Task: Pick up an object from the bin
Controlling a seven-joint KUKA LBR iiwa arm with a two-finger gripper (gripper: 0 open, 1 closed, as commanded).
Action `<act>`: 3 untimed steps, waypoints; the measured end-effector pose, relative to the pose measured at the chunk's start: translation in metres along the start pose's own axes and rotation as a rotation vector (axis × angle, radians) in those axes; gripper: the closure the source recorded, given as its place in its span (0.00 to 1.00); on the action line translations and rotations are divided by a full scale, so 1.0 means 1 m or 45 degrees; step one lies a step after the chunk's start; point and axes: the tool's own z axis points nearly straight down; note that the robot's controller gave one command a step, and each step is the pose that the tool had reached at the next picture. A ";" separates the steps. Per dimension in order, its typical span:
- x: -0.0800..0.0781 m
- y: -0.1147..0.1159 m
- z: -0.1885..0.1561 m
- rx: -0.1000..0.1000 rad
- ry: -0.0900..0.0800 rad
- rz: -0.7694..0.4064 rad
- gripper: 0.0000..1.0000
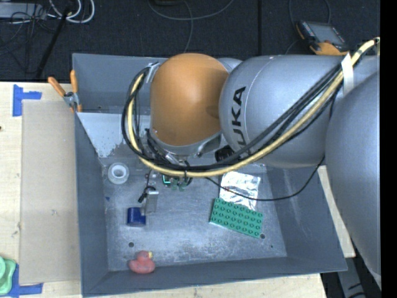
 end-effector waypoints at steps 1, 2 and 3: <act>0.015 -0.016 0.120 0.002 0.001 0.093 0.00; 0.013 -0.015 0.114 -0.002 -0.009 0.096 1.00; 0.028 -0.003 -0.052 -0.007 -0.020 0.141 1.00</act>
Offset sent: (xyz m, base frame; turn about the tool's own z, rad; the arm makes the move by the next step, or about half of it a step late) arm -0.0141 -0.0143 -0.1138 0.0724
